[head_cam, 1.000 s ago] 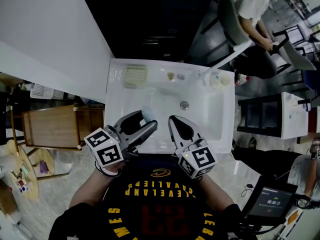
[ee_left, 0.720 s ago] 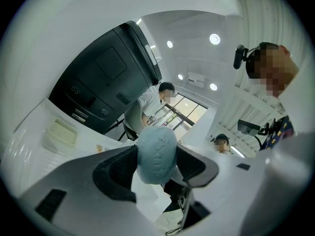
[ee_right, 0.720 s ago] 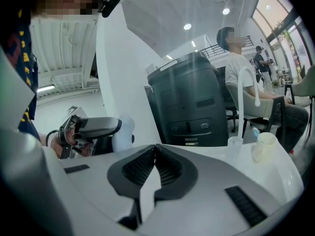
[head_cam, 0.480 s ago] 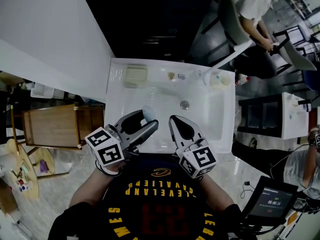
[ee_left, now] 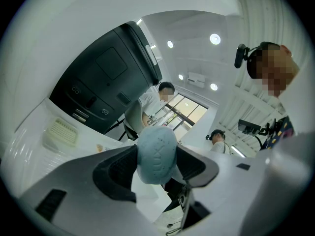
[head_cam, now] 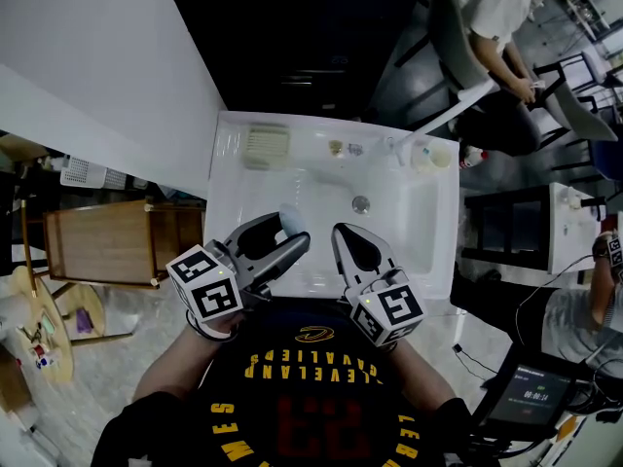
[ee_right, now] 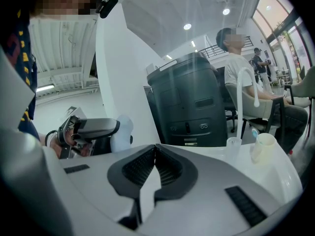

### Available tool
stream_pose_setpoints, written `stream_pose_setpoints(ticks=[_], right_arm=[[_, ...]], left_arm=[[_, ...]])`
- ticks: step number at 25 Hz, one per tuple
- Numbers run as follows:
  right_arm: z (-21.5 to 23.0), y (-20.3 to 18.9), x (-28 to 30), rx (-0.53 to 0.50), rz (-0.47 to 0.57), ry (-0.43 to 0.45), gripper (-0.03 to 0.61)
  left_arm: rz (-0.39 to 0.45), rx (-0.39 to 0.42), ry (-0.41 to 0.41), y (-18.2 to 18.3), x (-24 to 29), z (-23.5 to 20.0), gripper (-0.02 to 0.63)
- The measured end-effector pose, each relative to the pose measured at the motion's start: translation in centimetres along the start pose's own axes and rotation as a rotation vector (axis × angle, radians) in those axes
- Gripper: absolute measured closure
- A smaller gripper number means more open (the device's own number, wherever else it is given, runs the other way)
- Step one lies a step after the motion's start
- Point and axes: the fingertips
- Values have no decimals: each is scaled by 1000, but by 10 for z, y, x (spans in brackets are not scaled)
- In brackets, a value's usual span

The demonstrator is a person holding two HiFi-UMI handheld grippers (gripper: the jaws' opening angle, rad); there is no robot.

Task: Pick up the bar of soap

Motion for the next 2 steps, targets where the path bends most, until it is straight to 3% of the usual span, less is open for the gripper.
stream_pose_setpoints(ticks=[2], right_arm=[[1,0,0,1,1,-3,561]], left_arm=[[-2,10,-11,-1,1,0,348]])
Point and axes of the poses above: the fingertips, and each gripper's own axes: x forward along the fingers, z to its right, y out of its top, and after that the axes turned 15 degrees about -z, right-handed
